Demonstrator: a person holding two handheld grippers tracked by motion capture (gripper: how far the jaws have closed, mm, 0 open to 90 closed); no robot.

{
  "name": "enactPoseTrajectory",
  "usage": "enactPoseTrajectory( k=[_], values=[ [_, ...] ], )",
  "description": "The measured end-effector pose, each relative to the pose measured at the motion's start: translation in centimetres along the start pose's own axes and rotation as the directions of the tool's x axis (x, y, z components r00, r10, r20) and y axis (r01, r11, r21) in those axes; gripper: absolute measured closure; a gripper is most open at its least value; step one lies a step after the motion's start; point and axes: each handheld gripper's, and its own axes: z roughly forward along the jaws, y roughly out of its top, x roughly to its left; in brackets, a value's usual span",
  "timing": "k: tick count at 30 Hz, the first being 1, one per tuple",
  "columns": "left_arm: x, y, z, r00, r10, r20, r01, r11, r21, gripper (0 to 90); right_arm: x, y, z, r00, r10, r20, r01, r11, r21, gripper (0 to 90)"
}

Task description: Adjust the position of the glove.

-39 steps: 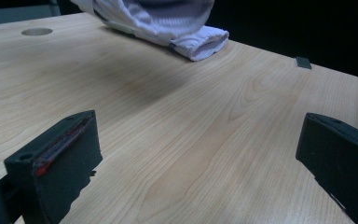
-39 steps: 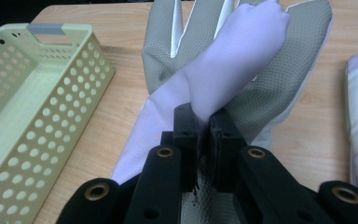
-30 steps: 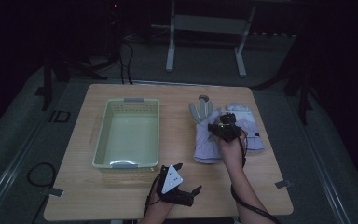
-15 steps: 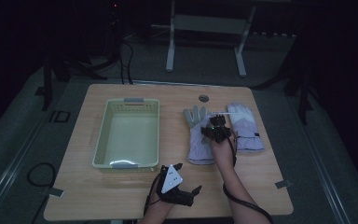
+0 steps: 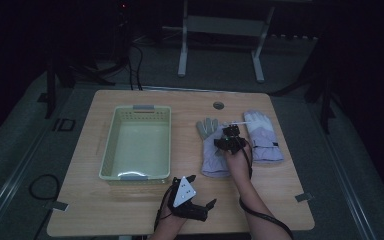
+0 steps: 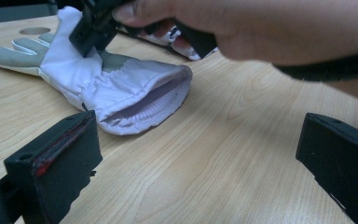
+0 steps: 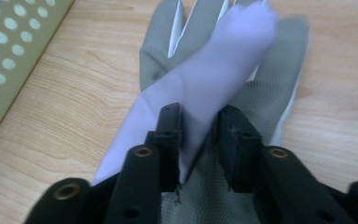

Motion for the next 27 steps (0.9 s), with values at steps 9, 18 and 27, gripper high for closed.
enactPoseTrajectory(
  k=[9, 18, 27],
  values=[
    [0.0, 0.0, 0.0, 1.0000, -0.001, -0.001, 0.001, 1.0000, -0.001, 0.1, -2.3, 2.0, -4.4, 0.9983, -0.052, 0.027, 0.054, 0.995, -0.078, 53.9],
    [0.0, 0.0, 0.0, 1.0000, -0.004, -0.002, 0.004, 1.0000, 0.001, 0.1, -8.1, 2.7, -7.4, 0.9941, -0.072, 0.081, 0.080, 0.993, -0.088, 53.9],
    [0.0, 0.0, 0.0, 1.0000, -0.006, -0.003, 0.006, 1.0000, 0.002, 0.1, -13.4, 2.0, -7.2, 0.9933, -0.010, 0.115, 0.016, 0.998, -0.053, 53.9]
  ],
)
